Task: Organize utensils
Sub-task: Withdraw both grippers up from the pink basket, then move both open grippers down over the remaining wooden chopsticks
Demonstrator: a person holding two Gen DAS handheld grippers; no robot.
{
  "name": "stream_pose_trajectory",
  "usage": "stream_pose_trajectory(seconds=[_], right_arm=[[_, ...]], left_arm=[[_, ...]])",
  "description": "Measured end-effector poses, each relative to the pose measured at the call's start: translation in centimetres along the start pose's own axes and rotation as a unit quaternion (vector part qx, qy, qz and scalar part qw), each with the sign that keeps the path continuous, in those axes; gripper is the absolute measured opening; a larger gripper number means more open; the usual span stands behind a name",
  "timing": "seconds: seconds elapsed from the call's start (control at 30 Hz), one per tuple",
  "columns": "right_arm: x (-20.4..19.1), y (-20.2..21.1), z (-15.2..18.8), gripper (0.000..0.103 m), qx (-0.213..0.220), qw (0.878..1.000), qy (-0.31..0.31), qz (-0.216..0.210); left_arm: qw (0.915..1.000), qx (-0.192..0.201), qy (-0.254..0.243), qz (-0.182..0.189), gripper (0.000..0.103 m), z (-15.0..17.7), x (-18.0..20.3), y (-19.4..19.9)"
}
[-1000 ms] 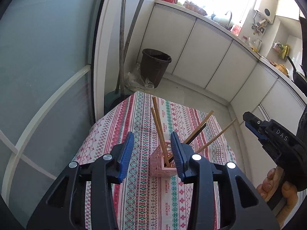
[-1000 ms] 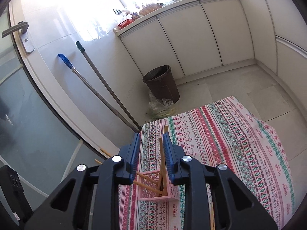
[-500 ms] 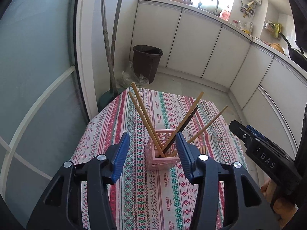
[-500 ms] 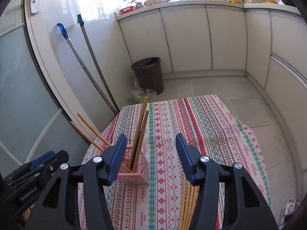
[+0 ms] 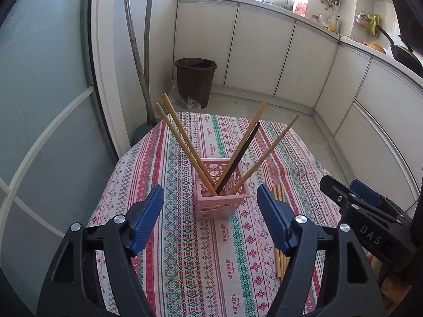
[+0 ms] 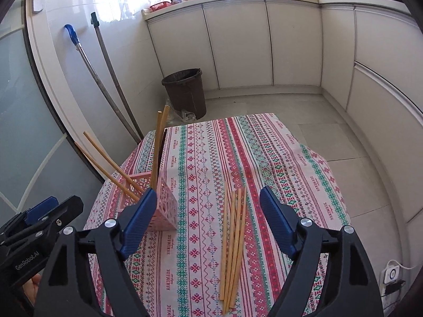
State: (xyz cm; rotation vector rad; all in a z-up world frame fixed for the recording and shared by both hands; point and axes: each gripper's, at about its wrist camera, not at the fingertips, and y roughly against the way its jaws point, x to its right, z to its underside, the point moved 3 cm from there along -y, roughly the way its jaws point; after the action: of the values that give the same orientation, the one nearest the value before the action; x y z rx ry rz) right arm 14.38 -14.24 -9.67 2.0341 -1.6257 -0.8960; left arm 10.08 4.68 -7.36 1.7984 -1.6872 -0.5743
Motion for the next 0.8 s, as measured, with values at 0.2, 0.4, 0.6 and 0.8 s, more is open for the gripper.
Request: stream_pose_trajectory(seconds=[0.2, 0.4, 0.6, 0.8], right_arm=[[1.0, 0.6, 0.8, 0.086, 0.0, 1.0, -0.003, 0.011], [1.5, 0.9, 1.7, 0.094, 0.002, 0.999, 0.008, 0.036], [1.9, 1.1, 2.4, 0.096, 0.005, 0.998, 0.022, 0.06], [3.2, 0.9, 3.2, 0.096, -0.005, 0.997, 0.02, 0.074]], left_arm=[[0.9999, -0.002, -0.014, 0.0, 0.073, 0.7, 0.8, 0.1], [0.9998, -0.001, -0.022, -0.002, 0.081, 1.5, 1.2, 0.1], [0.9995, -0.005, -0.03, -0.004, 0.085, 2.1, 1.8, -0.1], [0.9992, -0.013, -0.037, -0.004, 0.093, 2.7, 2.3, -0.4]])
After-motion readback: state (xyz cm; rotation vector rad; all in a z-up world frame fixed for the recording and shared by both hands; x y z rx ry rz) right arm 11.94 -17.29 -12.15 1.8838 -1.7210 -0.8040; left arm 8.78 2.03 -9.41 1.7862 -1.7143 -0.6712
